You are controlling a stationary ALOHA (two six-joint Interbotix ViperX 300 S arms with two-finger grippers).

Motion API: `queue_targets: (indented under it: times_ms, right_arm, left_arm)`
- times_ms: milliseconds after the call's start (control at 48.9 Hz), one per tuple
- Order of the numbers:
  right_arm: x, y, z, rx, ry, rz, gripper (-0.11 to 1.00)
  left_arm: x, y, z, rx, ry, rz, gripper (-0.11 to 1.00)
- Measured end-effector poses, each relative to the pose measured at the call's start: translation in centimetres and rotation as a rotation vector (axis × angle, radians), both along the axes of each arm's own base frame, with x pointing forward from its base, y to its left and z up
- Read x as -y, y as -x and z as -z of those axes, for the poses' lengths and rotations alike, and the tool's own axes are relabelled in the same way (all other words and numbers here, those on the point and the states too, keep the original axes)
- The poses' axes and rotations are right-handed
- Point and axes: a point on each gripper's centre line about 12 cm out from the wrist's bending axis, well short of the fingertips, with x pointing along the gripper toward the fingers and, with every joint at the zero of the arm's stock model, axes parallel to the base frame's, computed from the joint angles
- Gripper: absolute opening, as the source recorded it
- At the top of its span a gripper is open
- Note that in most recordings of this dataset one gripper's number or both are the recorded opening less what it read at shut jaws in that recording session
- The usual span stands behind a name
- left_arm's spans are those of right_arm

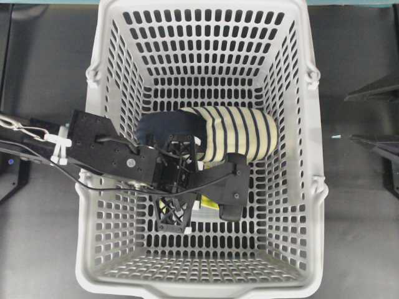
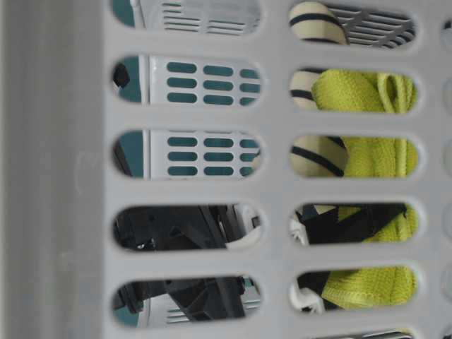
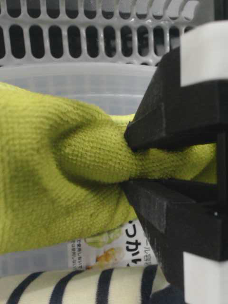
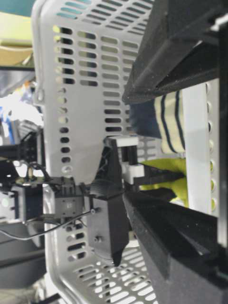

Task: Pick up the yellow cloth from the shopping basket with the left arm.
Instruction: 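Lift the yellow cloth upward out of the basket with the left gripper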

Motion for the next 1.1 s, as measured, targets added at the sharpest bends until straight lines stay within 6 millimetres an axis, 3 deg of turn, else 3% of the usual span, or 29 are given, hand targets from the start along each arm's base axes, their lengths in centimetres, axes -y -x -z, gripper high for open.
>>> queue_targets:
  times_ms: [123,246,839,921,1105]
  right_arm:
    - [0.0,0.3,-0.1,0.011,0.000,0.000,0.73]
    - [0.0,0.6,-0.2,0.021,0.000,0.000,0.72]
    - [0.0,0.7,0.4,0.014,0.000,0.000,0.72]
    - [0.0,0.7,0.4,0.014,0.002,0.000,0.72]
    - [0.0,0.7,0.3,0.015,0.002,-0.002,0.72]
  left_arm:
    - [-0.2,-0.1,-0.5,0.009,0.001,-0.003,0.15]
    - [-0.2,-0.2,-2.7,0.022,0.001,-0.004,0.15]
    - [-1.0,1.3,-24.1,0.207,0.028,-0.032,0.15]
    - [-1.1,1.3,-24.8,0.202,0.028,-0.036,0.15]
    - [-1.3,0.8,-23.9,0.165,0.021,-0.043,0.15]
